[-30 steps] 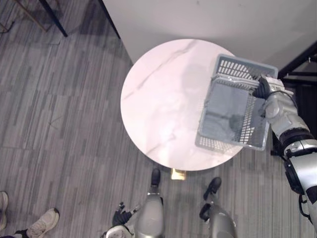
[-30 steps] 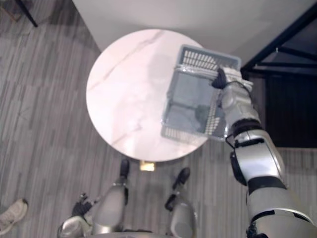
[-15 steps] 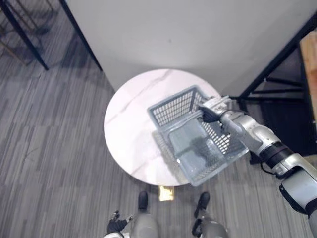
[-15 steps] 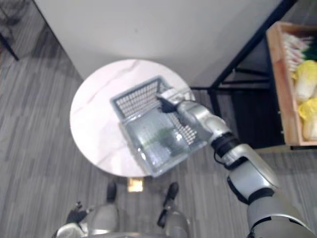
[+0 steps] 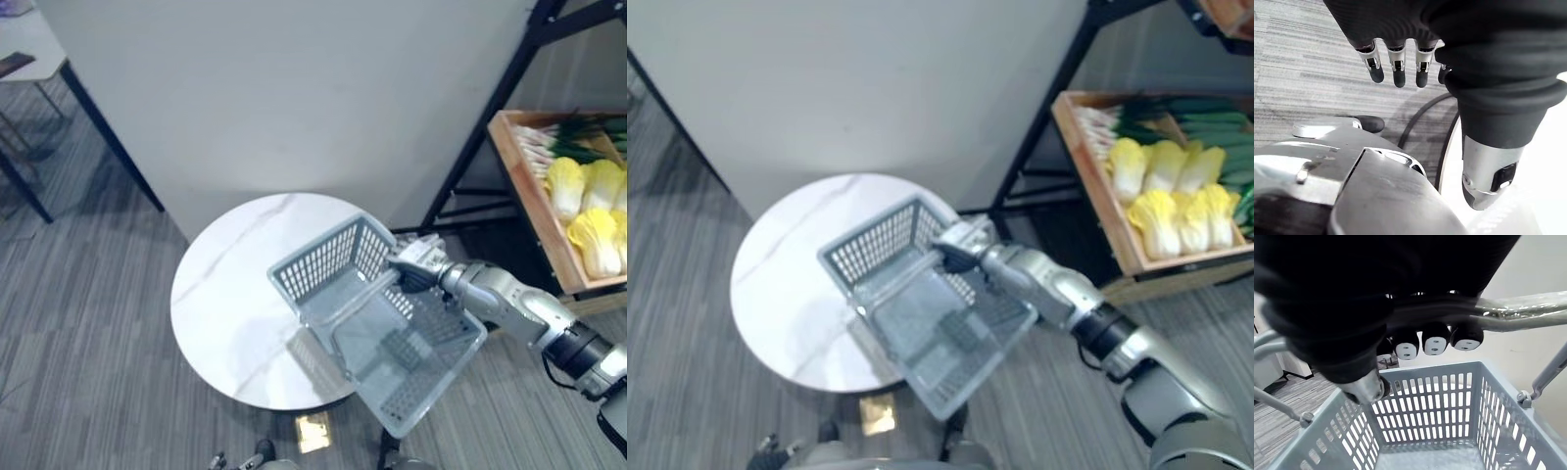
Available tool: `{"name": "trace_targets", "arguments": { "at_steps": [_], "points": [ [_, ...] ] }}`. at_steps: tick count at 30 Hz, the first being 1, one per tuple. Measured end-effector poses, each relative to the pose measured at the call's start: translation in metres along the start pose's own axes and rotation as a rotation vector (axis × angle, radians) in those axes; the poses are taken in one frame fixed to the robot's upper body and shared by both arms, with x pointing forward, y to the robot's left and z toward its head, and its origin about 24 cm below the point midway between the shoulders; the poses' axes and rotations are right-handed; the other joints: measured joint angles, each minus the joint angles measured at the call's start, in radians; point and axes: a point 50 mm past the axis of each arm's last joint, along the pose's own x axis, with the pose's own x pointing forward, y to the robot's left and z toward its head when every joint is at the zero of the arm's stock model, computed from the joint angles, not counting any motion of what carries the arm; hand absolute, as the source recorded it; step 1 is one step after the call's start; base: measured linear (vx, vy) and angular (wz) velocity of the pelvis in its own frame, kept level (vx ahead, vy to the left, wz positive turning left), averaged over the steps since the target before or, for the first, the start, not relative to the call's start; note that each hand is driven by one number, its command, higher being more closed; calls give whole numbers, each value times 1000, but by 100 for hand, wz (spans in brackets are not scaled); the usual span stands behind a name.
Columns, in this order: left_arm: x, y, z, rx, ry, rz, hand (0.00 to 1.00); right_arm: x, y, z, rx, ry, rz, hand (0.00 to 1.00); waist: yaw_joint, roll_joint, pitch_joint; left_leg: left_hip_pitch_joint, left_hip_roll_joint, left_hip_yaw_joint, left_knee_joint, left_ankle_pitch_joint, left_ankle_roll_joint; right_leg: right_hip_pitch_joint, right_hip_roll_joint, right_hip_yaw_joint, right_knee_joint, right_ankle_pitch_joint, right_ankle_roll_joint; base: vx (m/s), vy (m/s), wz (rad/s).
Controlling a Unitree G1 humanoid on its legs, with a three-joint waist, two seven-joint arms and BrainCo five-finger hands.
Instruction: Pick vegetable in the basket
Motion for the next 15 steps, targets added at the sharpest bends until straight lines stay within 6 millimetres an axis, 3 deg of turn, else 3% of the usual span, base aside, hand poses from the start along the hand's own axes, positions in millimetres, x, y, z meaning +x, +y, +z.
{"name": "trace_targets", "arguments": {
  "at_steps": [2, 3, 5, 6, 7, 10, 13, 14, 15],
  "points": [
    [-2, -4, -5, -10, 14, -13, 0, -5, 14, 0, 36, 12, 30, 100, 1, 22, -7, -42, 34, -14, 135, -71, -5, -1, 22, 24, 6, 3, -11, 9, -29, -47],
    [-3, -8, -7, -18, 18, -20, 0, -7, 20, 1, 46, 17, 46, 100, 1, 43, -11, -62, 36, -103, 196, -112, 2, -9, 36, 52, 19, 4, -13, 0, -12, -62],
    [-3, -11, -8, -24, 21, -28, 0, -9, 23, 0, 51, 23, 54, 100, -1, 59, -9, -71, 29, -178, 229, -150, 5, -16, 44, 74, 33, 3, -14, -39, 60, -59],
    [-5, -16, -11, -36, 30, -36, 0, -15, 31, -2, 61, 43, 70, 100, -2, 78, -14, -65, 8, -281, 252, -218, 0, -29, 53, 109, 57, 1, -11, -52, 101, -55],
    [-5, -16, -11, -38, 30, -37, 0, -16, 32, -3, 66, 48, 71, 100, -2, 78, -14, -63, 4, -289, 255, -229, -2, -33, 54, 117, 63, 1, -10, -65, 156, -67],
    [-5, -10, -13, -44, 40, -33, 0, -37, 49, -9, 148, 130, 57, 100, -21, 42, -13, -40, -38, -253, 279, -256, 16, -43, 22, 166, 94, 3, -3, -55, 143, -32],
    [-4, -5, -13, -20, 37, -34, 0, -60, 42, -9, 185, 180, -42, 100, -59, 23, -11, -85, -82, -202, 371, -295, 44, -97, -8, 244, 110, 18, 15, -91, 204, -55],
    [-3, -1, -9, 9, 22, -32, 0, -63, 37, -9, 180, 191, -75, 100, -71, 11, -6, -118, -89, -154, 439, -328, 62, -134, -8, 287, 109, 17, -19, -180, 208, -103],
    [-2, 1, -7, 20, 17, -31, 0, -64, 35, -10, 176, 196, -83, 100, -77, 5, -2, -135, -92, -143, 468, -341, 82, -148, -6, 287, 102, 4, -88, -228, 291, -128]
  ]
}}
